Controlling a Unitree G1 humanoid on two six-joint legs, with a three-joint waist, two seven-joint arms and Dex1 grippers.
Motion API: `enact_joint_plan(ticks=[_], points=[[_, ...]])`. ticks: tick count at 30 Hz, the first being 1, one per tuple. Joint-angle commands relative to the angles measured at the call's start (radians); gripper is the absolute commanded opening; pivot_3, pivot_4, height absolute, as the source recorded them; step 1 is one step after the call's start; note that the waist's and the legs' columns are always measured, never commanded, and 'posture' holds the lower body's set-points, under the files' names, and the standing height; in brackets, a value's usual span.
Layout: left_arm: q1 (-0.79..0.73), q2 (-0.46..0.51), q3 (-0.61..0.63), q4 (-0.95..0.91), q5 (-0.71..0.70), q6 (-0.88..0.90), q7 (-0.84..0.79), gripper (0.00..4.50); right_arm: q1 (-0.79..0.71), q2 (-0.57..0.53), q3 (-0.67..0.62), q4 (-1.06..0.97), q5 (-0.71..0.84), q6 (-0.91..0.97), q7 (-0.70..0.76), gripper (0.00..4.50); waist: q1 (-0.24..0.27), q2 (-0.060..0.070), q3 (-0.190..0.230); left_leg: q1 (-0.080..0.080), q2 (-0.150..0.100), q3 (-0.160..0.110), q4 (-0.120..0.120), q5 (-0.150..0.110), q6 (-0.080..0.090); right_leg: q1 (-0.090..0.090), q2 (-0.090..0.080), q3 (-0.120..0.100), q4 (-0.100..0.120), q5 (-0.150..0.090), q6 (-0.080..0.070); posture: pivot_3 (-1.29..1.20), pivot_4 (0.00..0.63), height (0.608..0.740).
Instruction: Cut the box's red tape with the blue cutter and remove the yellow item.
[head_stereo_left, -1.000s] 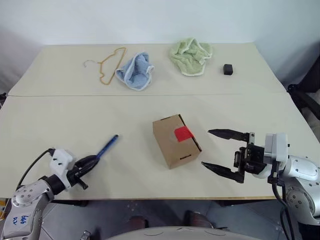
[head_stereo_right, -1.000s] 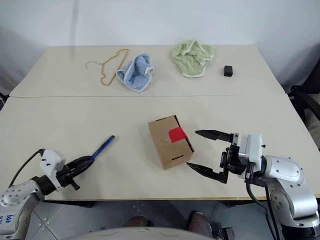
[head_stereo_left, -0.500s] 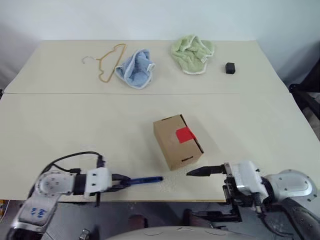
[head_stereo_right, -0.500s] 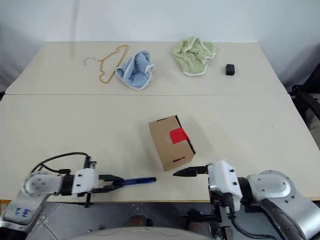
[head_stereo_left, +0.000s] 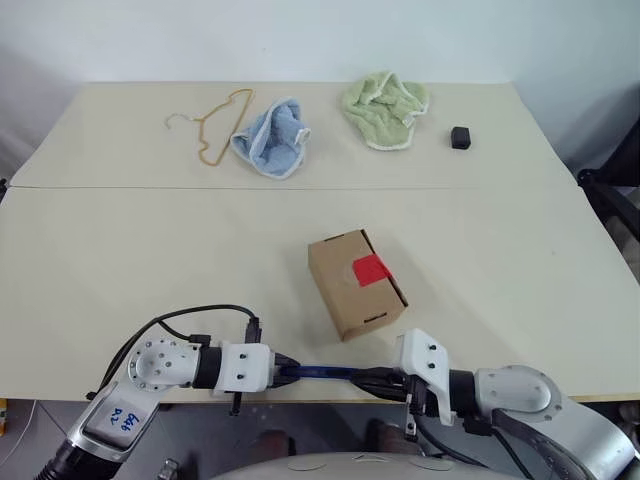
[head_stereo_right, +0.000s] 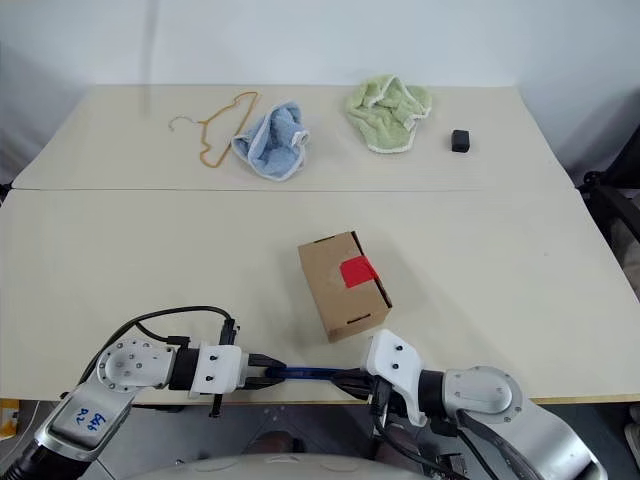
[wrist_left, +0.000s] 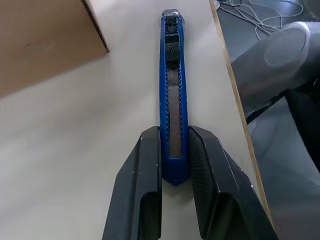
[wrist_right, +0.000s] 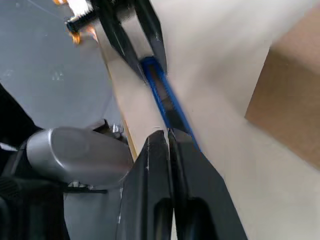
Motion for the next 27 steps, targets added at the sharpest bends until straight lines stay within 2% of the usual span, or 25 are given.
enact_joint_plan(ticks=[1,9,17,27], points=[[-0.002,0.002,-0.046,0.014,0.037,0.035,0.004,0.43,0.012,0.007,0.02,0.032,-0.036,-0.055,0.025,0.02,-0.001,0.0,0.0,0.0,0.0,0.0,0.0,0.0,0.0,0.0,0.0,0.0,0.0,0.0,0.0,0.0,0.15,0.74],[0.009,0.008,-0.059,-0.009,0.034,0.052,0.012,0.43,-0.01,0.07,0.047,0.089,-0.066,-0.076,0.03,0.02,-0.003,0.0,0.0,0.0,0.0,0.0,0.001,0.0,0.0,0.0,0.0,0.0,0.001,0.0,0.0,0.0,0.15,0.74],[0.024,0.009,-0.063,-0.012,0.037,0.06,0.026,0.43,0.043,0.064,-0.023,0.129,-0.06,-0.166,0.098,0.02,-0.003,0.0,0.0,0.0,0.0,0.0,0.001,0.0,0.0,0.0,0.0,0.0,0.001,0.0,0.0,0.0,0.15,0.74],[-0.002,0.008,-0.075,0.014,0.043,0.056,0.048,0.43,-0.094,0.105,-0.024,0.224,-0.059,-0.135,0.124,0.02,-0.006,0.0,0.0,0.0,0.001,-0.001,0.006,0.0,0.0,0.001,0.0,0.0,0.005,0.0,0.0,0.0,0.15,0.74]])
